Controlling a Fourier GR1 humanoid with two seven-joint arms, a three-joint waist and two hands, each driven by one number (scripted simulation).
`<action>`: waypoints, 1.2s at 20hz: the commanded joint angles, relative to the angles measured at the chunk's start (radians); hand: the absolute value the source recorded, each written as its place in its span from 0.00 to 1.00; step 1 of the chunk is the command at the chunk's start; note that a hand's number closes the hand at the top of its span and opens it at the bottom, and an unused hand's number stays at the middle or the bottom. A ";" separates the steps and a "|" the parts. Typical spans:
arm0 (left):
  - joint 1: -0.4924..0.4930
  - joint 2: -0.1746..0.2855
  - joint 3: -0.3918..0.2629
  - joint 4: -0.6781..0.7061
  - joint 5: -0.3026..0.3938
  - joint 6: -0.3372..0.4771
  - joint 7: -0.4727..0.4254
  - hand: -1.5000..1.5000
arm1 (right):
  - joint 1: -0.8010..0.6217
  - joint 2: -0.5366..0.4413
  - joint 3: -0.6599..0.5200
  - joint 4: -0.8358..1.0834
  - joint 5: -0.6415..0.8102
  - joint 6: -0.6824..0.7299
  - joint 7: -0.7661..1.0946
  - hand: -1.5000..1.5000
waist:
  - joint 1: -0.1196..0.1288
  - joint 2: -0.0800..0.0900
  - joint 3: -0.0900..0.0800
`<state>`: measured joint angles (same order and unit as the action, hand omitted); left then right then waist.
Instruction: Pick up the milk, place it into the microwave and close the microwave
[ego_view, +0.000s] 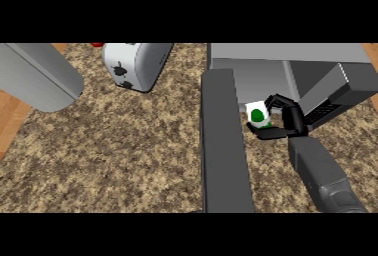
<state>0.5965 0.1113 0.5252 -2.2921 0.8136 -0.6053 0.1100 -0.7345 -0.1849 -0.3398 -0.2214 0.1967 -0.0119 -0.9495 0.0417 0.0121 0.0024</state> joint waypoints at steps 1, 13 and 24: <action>-0.031 0.026 0.006 0.019 0.019 -0.006 0.013 0.00 | -0.118 -0.016 -0.008 0.040 0.007 -0.058 0.088 1.00 | 0.018 0.009 0.001; -0.104 0.056 0.006 0.033 0.030 -0.014 0.015 0.00 | -0.232 -0.129 0.017 0.085 0.066 -0.195 0.195 1.00 | 0.065 0.033 0.002; -0.165 0.092 -0.013 0.073 0.025 -0.014 0.033 0.00 | -0.271 -0.175 0.015 0.111 0.086 -0.320 0.244 1.00 | 0.103 0.063 0.005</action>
<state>0.4497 0.1823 0.5177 -2.2300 0.8348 -0.6127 0.1340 -0.9895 -0.3323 -0.3289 -0.1195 0.2720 -0.3122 -0.7264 0.1339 0.0657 0.0069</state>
